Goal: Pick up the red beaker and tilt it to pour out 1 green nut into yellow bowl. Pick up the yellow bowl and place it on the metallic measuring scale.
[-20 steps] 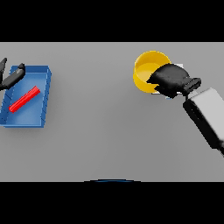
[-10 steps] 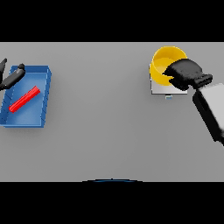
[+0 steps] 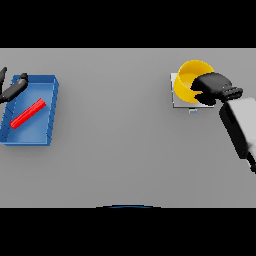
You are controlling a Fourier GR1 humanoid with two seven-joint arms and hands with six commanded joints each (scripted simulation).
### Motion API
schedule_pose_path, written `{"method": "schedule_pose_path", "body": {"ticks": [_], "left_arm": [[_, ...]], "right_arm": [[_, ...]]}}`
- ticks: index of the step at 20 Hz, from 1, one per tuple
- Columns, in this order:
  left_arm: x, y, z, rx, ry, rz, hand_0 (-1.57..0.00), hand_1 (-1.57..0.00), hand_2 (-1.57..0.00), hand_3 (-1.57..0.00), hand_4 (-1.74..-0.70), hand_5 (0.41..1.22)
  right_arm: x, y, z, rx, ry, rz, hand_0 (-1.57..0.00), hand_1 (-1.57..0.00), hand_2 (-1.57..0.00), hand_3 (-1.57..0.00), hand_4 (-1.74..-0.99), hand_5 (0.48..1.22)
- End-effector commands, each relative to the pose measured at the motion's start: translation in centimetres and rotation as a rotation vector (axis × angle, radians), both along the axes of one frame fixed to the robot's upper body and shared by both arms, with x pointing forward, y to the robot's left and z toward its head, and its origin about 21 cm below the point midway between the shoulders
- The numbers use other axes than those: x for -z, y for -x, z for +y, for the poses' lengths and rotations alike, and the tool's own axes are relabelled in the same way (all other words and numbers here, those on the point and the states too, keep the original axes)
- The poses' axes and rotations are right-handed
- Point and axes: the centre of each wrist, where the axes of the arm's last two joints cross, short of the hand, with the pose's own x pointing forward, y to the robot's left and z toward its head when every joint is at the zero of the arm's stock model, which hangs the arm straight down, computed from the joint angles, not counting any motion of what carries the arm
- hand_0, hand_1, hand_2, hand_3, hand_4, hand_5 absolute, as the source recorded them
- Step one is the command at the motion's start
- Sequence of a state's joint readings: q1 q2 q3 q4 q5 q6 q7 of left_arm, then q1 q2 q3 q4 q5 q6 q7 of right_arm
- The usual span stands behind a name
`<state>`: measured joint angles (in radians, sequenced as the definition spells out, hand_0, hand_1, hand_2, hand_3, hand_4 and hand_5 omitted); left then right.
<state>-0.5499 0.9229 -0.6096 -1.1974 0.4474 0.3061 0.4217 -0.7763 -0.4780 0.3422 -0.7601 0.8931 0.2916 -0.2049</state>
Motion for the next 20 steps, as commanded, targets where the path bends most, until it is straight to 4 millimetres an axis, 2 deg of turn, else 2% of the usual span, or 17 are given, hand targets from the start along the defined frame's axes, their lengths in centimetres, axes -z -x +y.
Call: {"method": "schedule_pose_path", "body": {"ticks": [1,3,4,5,7,9,11,15,17,20], "left_arm": [[-0.4,-0.2,0.0,0.001,-0.006,-0.002,0.00,0.00,0.00,0.00,-0.73,0.712],[-0.2,-0.1,-0.1,0.000,-0.007,0.007,0.00,0.00,0.00,0.00,-0.73,0.715],[-0.1,-0.1,-0.1,0.003,-0.004,0.005,0.00,0.00,0.00,0.00,-0.73,0.717],[0.1,-0.2,-0.2,0.003,0.000,0.004,0.00,0.00,0.00,0.00,-0.73,0.720],[-0.2,-0.6,0.0,0.003,0.004,-0.005,0.00,0.00,0.00,0.00,-0.73,0.728],[-0.2,-0.7,0.0,0.011,0.012,0.004,0.00,0.00,0.00,0.00,-0.73,0.723],[0.0,-0.7,0.1,0.010,0.003,0.007,0.00,0.00,0.00,0.00,-0.73,0.712],[-0.2,-0.4,-0.2,0.015,0.013,-0.007,0.00,0.00,0.00,0.00,-0.72,0.700],[-0.2,-0.2,0.3,0.011,0.015,-0.007,0.00,0.00,0.00,0.00,-0.72,0.697],[-0.2,-0.3,0.2,0.010,0.009,-0.003,0.00,0.00,0.00,0.00,-0.72,0.693]], "right_arm": [[-0.1,-0.1,0.1,-0.008,0.003,0.002,-1.42,-1.57,-1.36,-1.49,-1.741,1.221],[-0.1,-0.2,0.2,0.007,0.009,0.014,-1.40,-1.57,-1.39,-1.36,-1.741,1.221],[-0.2,-0.3,-0.1,0.005,-0.007,0.024,-1.33,-1.46,-1.42,-1.20,-1.741,1.221],[-0.3,-0.3,-0.3,0.006,-0.020,0.027,-1.13,-1.32,-1.33,-1.06,-1.701,1.221],[-0.2,-0.3,-0.6,0.022,-0.033,0.042,-0.72,-0.98,-1.04,-0.83,-1.619,1.072],[-0.2,-0.3,-0.6,0.037,-0.014,0.052,-0.46,-0.70,-0.80,-0.67,-1.563,0.971],[-0.4,-0.4,-0.6,0.021,-0.003,0.055,-0.29,-0.48,-0.60,-0.57,-1.517,0.902],[-0.1,-0.5,-0.5,-0.002,0.024,0.062,-0.12,-0.19,-0.31,-0.41,-1.456,0.827],[0.1,-0.4,-0.4,0.010,0.024,0.085,-0.08,-0.12,-0.20,-0.35,-1.431,0.799],[-0.1,-0.1,-0.9,0.025,0.019,0.092,-0.04,-0.06,-0.10,-0.27,-1.410,0.759]]}}
